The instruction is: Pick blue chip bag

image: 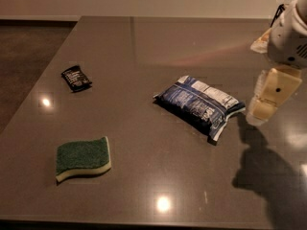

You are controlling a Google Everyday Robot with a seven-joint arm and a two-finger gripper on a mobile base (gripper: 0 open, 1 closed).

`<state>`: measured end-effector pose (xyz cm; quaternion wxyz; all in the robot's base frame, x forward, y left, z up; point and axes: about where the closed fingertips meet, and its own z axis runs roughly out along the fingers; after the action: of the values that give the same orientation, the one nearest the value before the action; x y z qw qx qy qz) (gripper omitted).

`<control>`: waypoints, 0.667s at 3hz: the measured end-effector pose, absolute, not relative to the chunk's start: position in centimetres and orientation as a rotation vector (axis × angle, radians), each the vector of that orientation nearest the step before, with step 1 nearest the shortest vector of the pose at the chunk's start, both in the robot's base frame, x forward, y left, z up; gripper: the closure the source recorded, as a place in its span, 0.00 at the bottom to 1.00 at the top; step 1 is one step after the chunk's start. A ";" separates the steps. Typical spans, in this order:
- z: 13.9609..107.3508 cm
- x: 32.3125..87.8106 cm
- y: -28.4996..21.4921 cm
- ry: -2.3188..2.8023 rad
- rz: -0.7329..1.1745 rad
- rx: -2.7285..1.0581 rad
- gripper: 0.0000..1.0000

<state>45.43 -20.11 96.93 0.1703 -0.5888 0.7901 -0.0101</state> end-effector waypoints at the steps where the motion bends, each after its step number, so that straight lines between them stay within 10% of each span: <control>1: 95.9 47.3 -18.6 2.268 0.034 -1.622 0.00; 2: 93.6 49.5 -15.9 2.317 0.074 -1.591 0.00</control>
Offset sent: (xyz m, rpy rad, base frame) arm 0.0661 0.0730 -0.0631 0.0731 0.1164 -0.1205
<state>49.48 -15.92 93.59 0.1642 -0.5582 0.8129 0.0259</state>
